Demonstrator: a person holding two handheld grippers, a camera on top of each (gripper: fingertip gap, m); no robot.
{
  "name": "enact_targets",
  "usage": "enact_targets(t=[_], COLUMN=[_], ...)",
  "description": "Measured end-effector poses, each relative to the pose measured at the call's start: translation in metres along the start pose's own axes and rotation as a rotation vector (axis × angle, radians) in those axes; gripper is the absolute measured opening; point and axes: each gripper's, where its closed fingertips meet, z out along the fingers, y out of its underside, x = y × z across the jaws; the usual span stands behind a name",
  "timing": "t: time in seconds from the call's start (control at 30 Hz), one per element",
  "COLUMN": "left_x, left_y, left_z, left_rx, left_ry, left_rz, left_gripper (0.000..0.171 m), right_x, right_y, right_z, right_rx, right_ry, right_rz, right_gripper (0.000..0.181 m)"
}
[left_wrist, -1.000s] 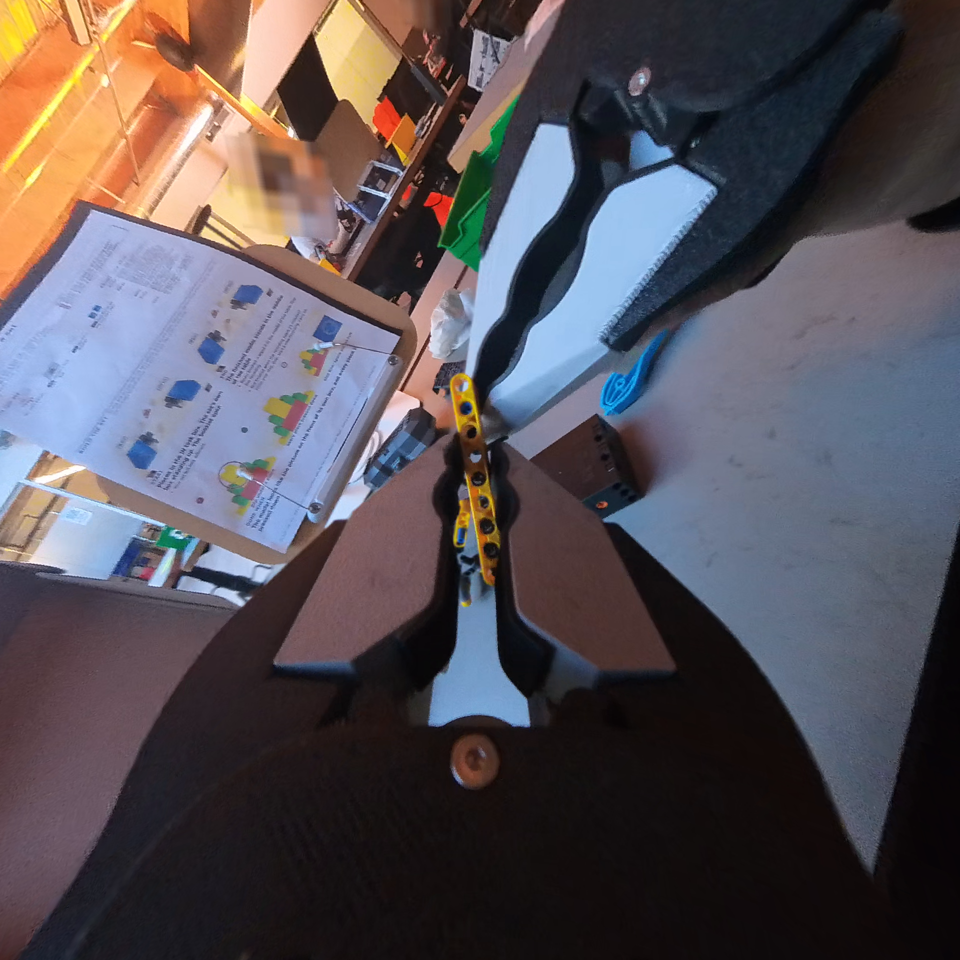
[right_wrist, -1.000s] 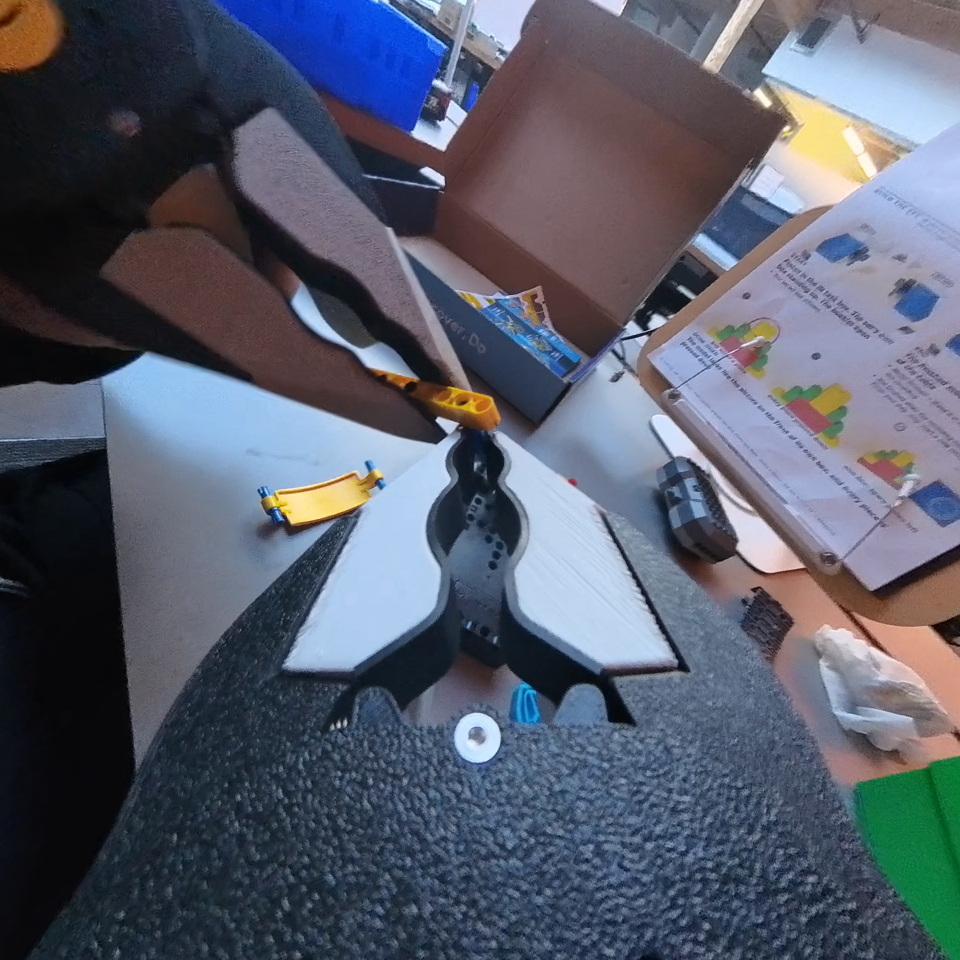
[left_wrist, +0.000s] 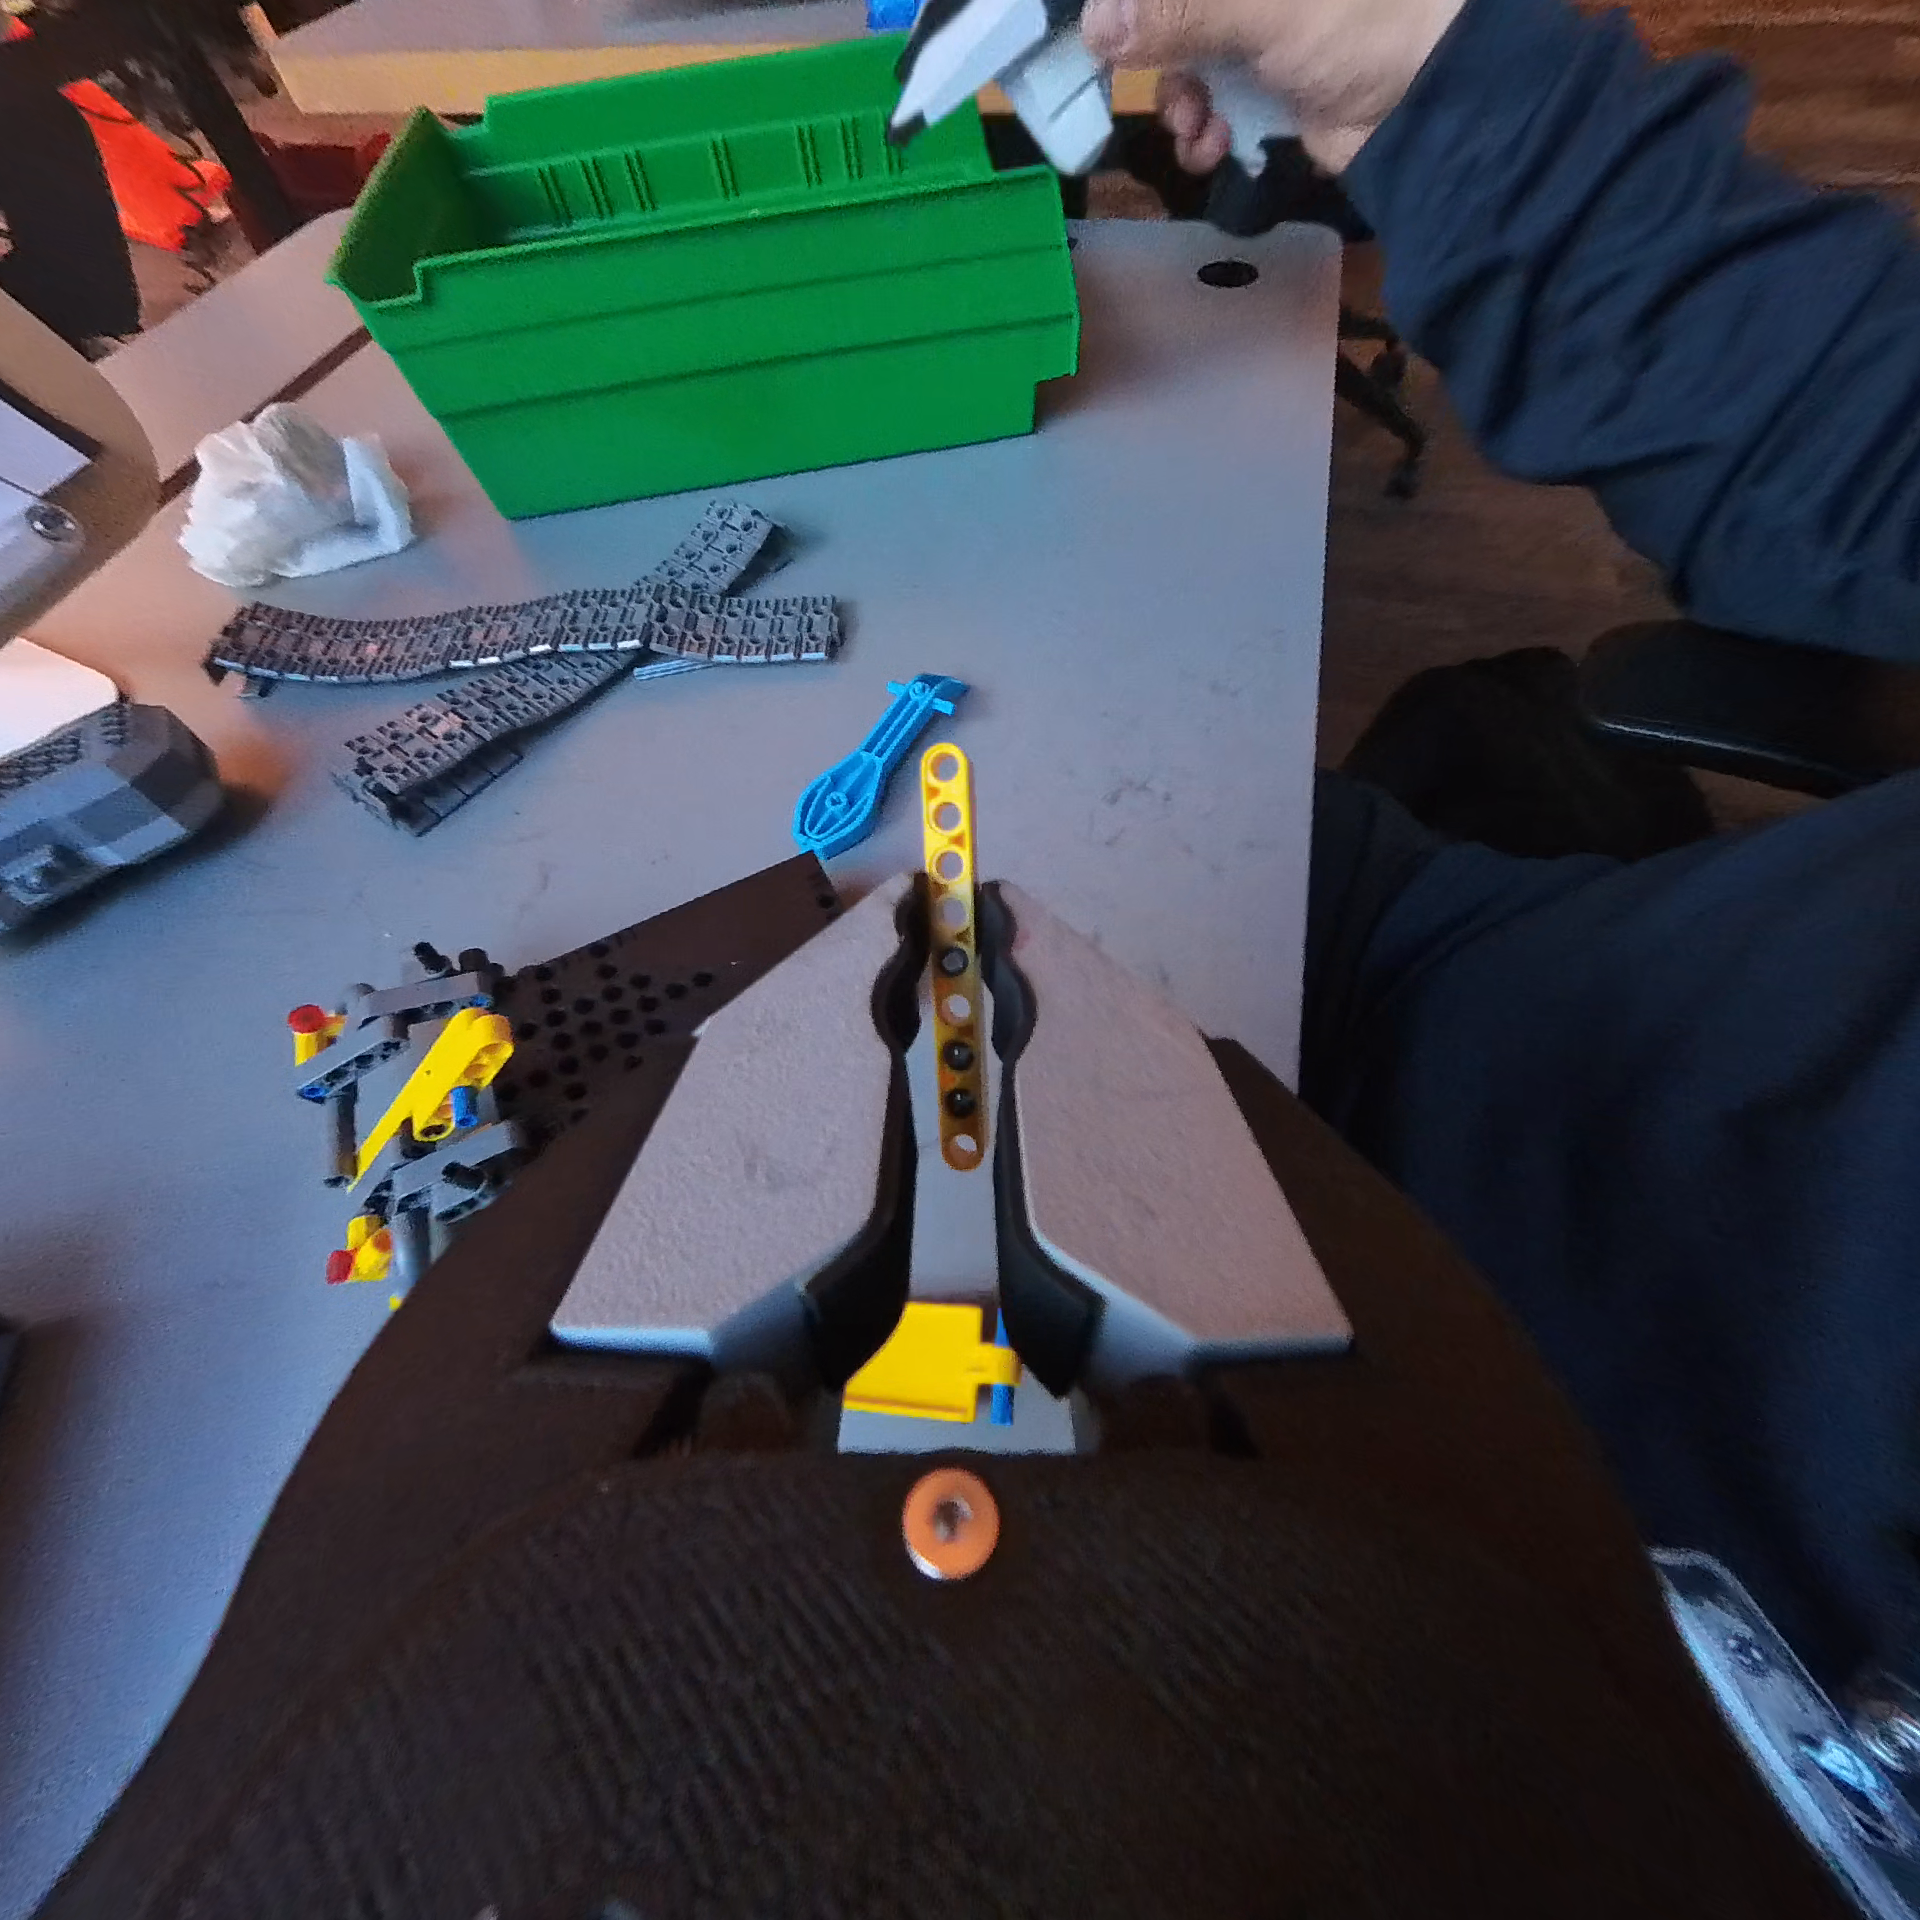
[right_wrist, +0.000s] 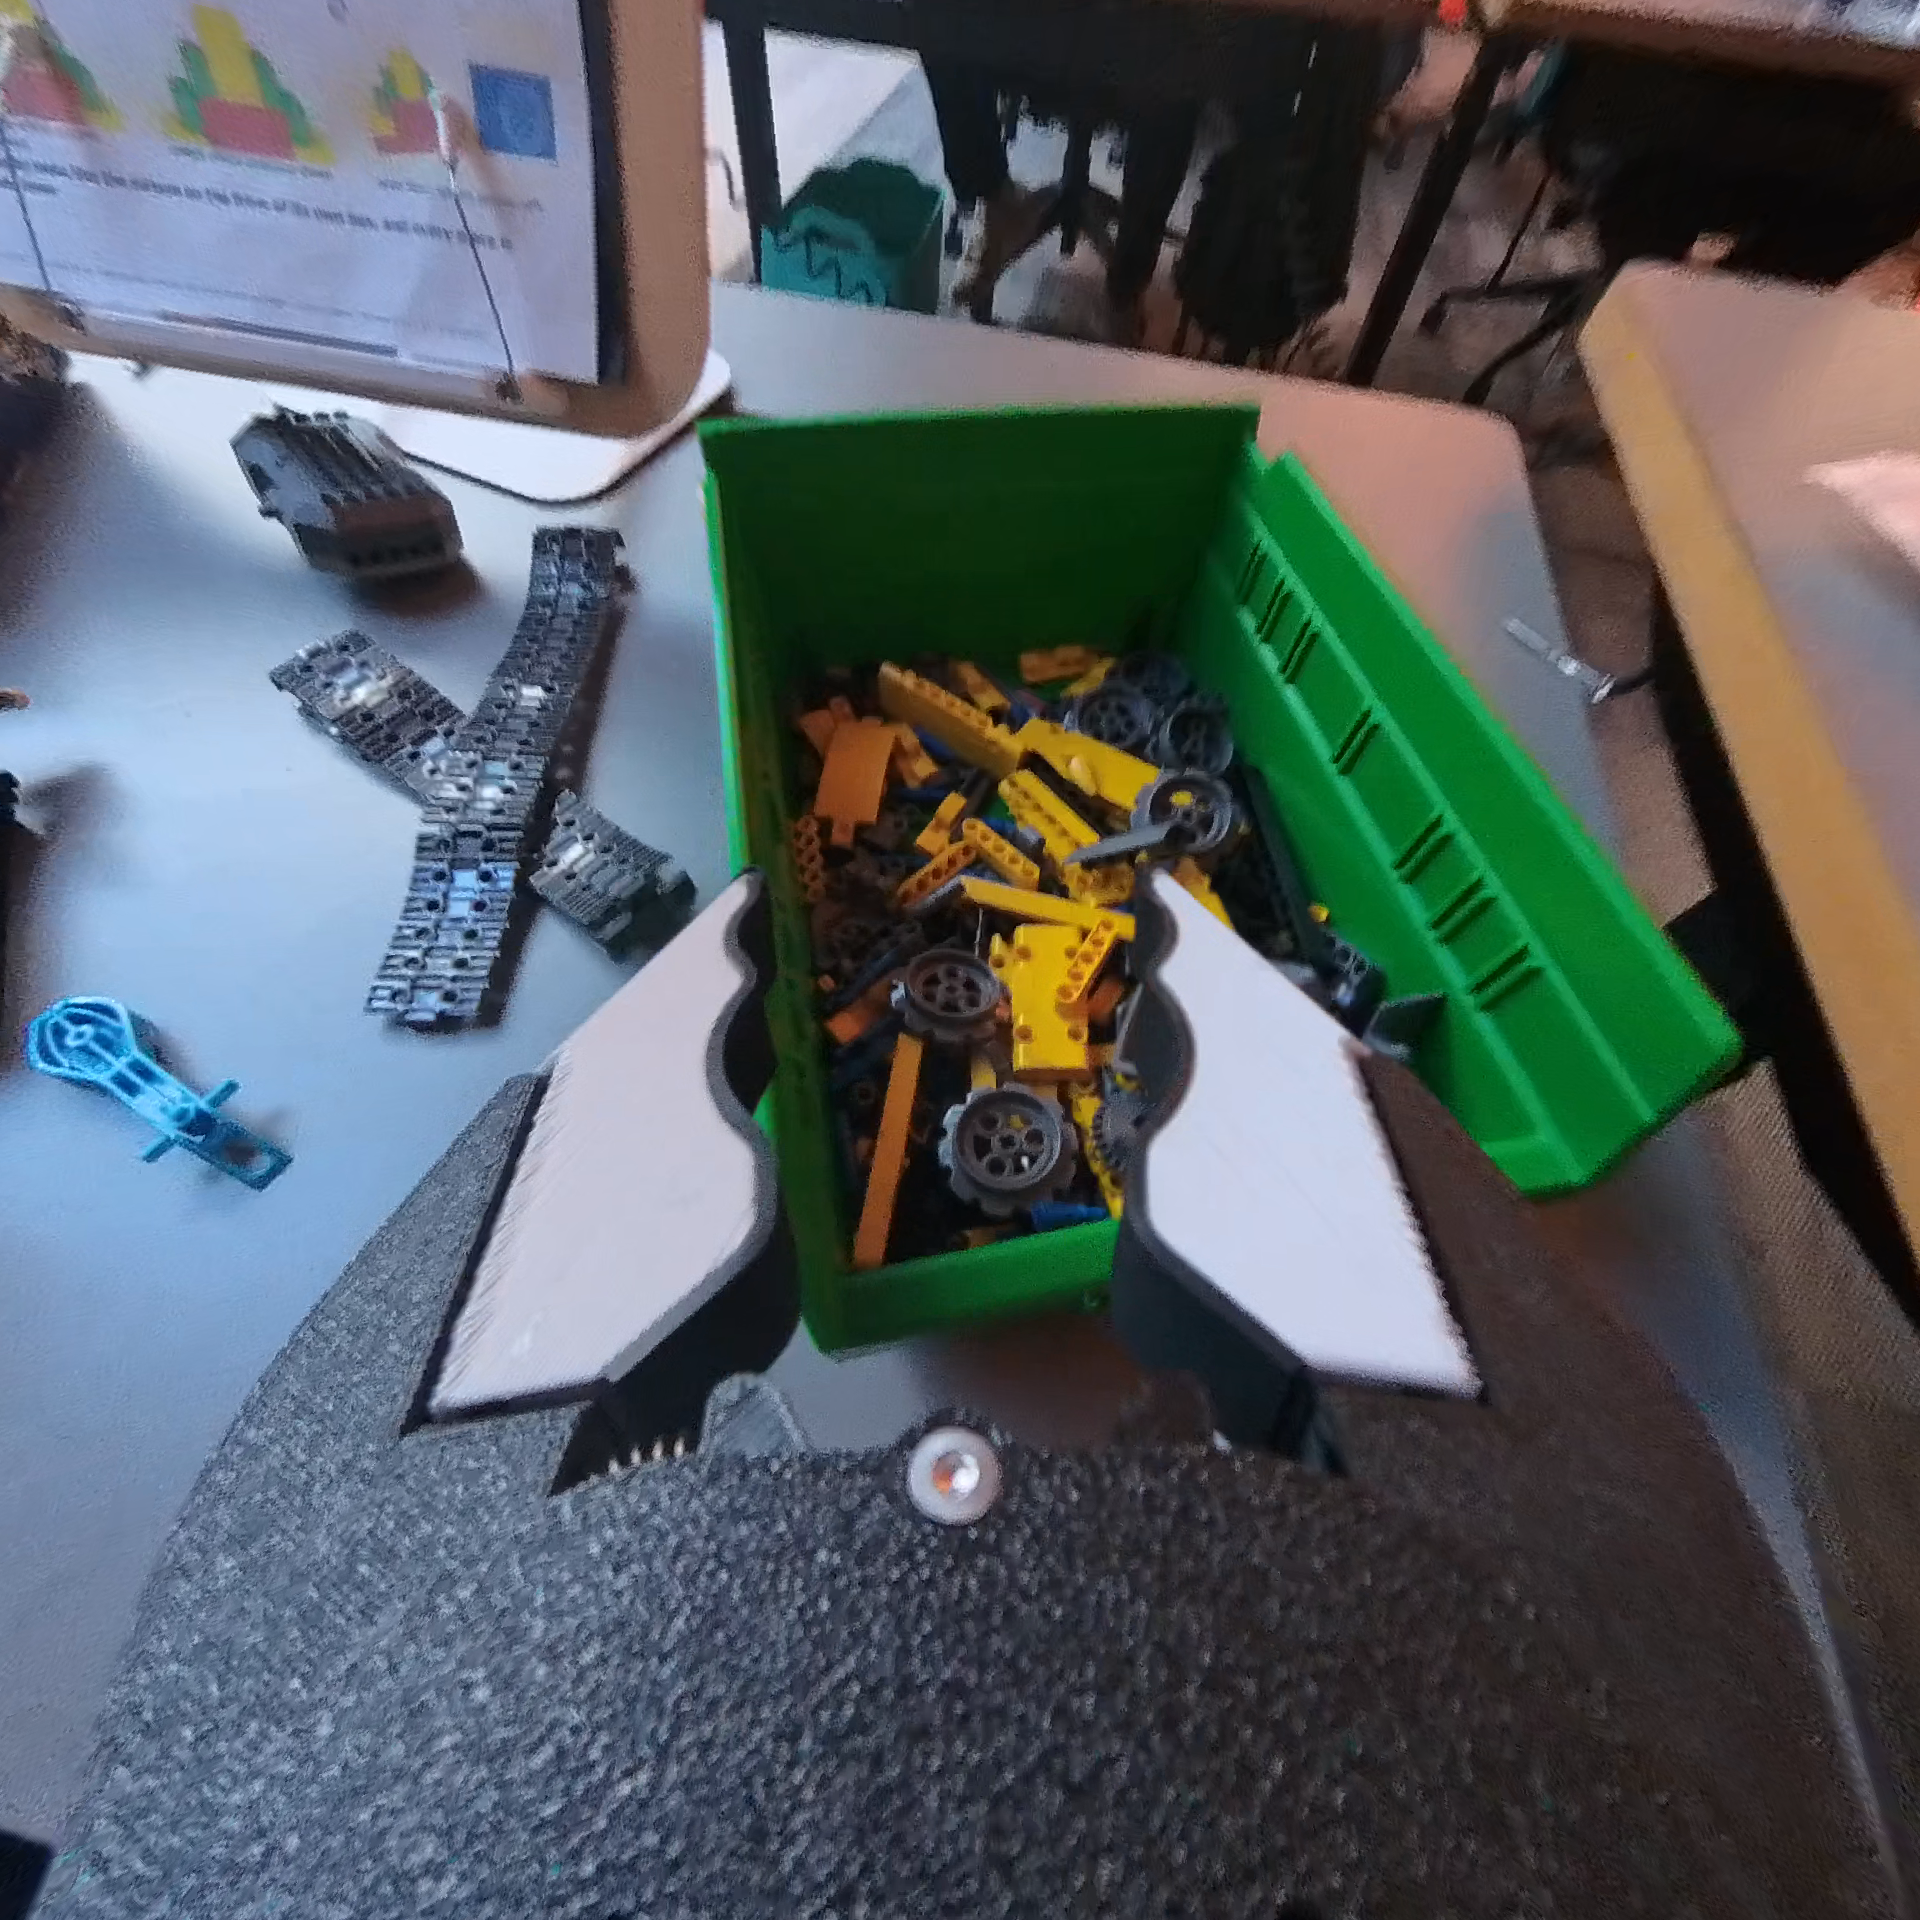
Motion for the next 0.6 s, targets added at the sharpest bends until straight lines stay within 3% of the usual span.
enact_targets(t=[0.13,0.23,0.4,0.5,0.6], left_x=[0.002,0.001,0.005,0.009,0.013], left_y=[0.005,0.007,0.007,0.008,0.008], left_z=[0.009,0.011,0.014,0.015,0.014], left_rx=[-0.014,-0.016,-0.033,-0.046,-0.06], left_ry=[0.013,-0.005,-0.05,-0.067,-0.082], left_rz=[0.008,0.037,0.175,0.24,0.283], left_gripper=[0.006,0.006,0.006,0.006,0.006], right_x=[-0.013,-0.055,-0.187,-0.273,-0.323], right_y=[-0.02,-0.038,-0.056,-0.034,-0.009], right_z=[-0.011,-0.021,-0.039,-0.048,-0.047], right_rx=[0.08,0.122,0.158,0.05,-0.039], right_ry=[-0.024,-0.18,-0.621,-0.909,-1.009], right_rz=[-0.017,-0.003,-0.005,-0.059,-0.127], right_gripper=[0.071,0.074,0.094,0.081,0.067])
